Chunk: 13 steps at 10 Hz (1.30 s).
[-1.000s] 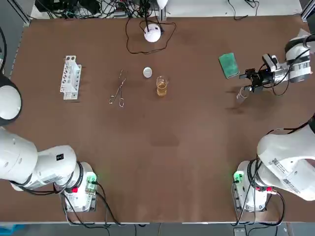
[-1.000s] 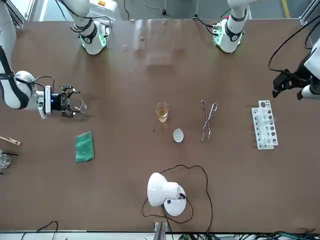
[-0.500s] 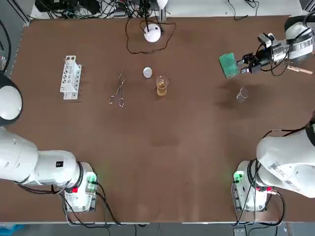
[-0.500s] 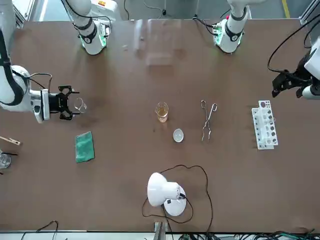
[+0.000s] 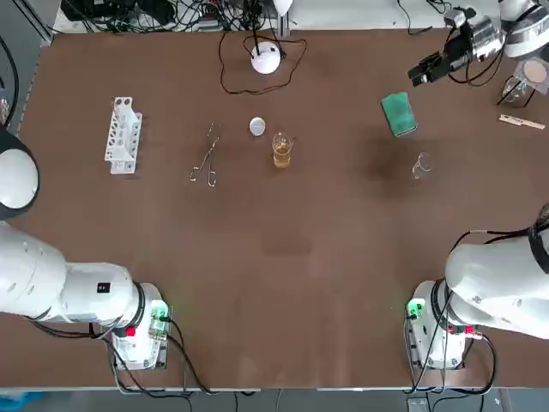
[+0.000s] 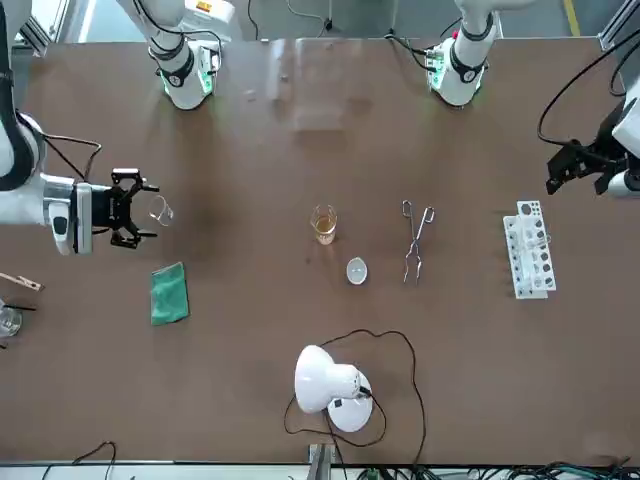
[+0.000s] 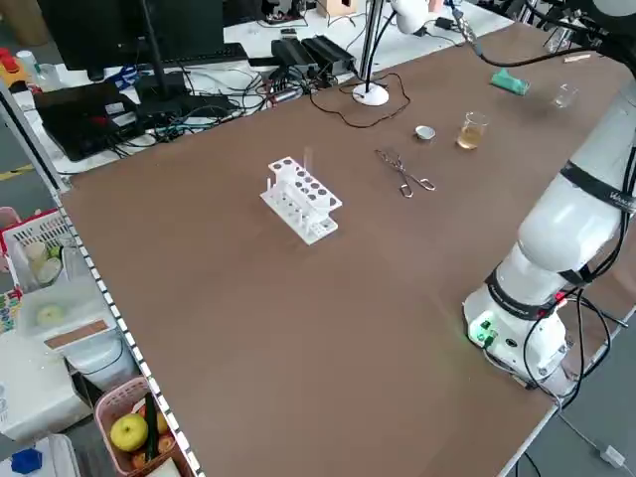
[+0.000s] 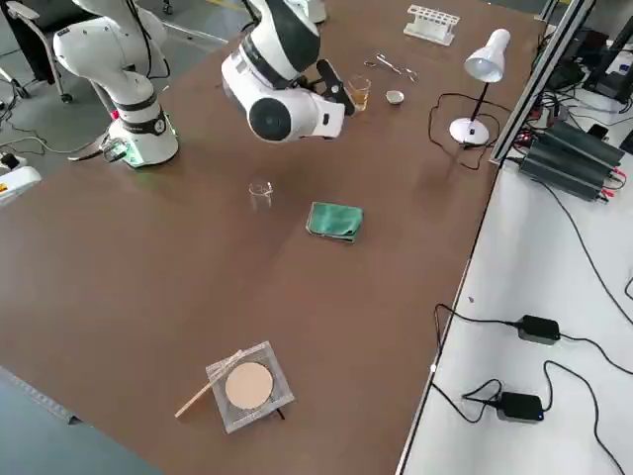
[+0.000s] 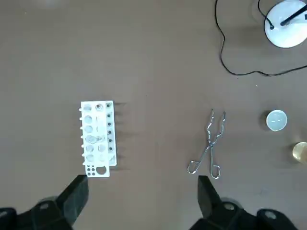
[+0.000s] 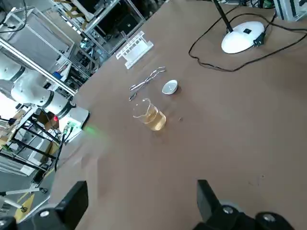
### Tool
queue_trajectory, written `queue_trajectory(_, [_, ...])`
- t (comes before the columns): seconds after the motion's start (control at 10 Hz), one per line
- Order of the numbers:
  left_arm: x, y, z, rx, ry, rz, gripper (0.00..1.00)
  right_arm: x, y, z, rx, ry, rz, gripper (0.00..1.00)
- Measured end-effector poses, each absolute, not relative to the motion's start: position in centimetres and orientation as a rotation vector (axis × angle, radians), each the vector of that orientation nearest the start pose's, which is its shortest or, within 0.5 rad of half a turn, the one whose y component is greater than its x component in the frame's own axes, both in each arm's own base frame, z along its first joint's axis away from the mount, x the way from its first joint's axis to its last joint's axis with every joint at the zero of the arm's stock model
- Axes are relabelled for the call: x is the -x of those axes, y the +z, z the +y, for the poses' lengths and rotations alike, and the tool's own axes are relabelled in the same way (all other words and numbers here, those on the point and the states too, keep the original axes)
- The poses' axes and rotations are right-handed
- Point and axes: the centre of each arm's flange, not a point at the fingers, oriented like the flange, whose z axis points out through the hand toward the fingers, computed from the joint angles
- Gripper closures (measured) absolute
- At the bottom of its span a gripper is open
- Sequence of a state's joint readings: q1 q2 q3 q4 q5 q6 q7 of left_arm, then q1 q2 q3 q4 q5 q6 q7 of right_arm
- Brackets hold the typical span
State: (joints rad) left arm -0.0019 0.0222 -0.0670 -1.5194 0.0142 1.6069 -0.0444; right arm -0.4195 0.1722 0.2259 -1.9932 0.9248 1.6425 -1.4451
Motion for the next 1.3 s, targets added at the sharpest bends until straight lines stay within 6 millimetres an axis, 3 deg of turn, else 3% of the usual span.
queue_trajectory(0.5, [-56.2, 63.8, -4.0, 3.13, -0.066, 0.047, 0.0, -57.2, 46.6, 2.4, 2.151, -0.28, -0.719, 0.0])
queue_trajectory(0.9, [-56.1, 63.9, -4.2, 3.13, -0.066, 0.052, 0.0, -55.9, 51.1, 6.8, 2.481, -0.14, -0.501, 0.0])
queue_trajectory(1.3, [-56.1, 64.0, -4.4, 3.131, -0.071, 0.036, 0.0, -55.4, 56.0, 9.4, 2.703, -0.056, -0.27, 0.0])
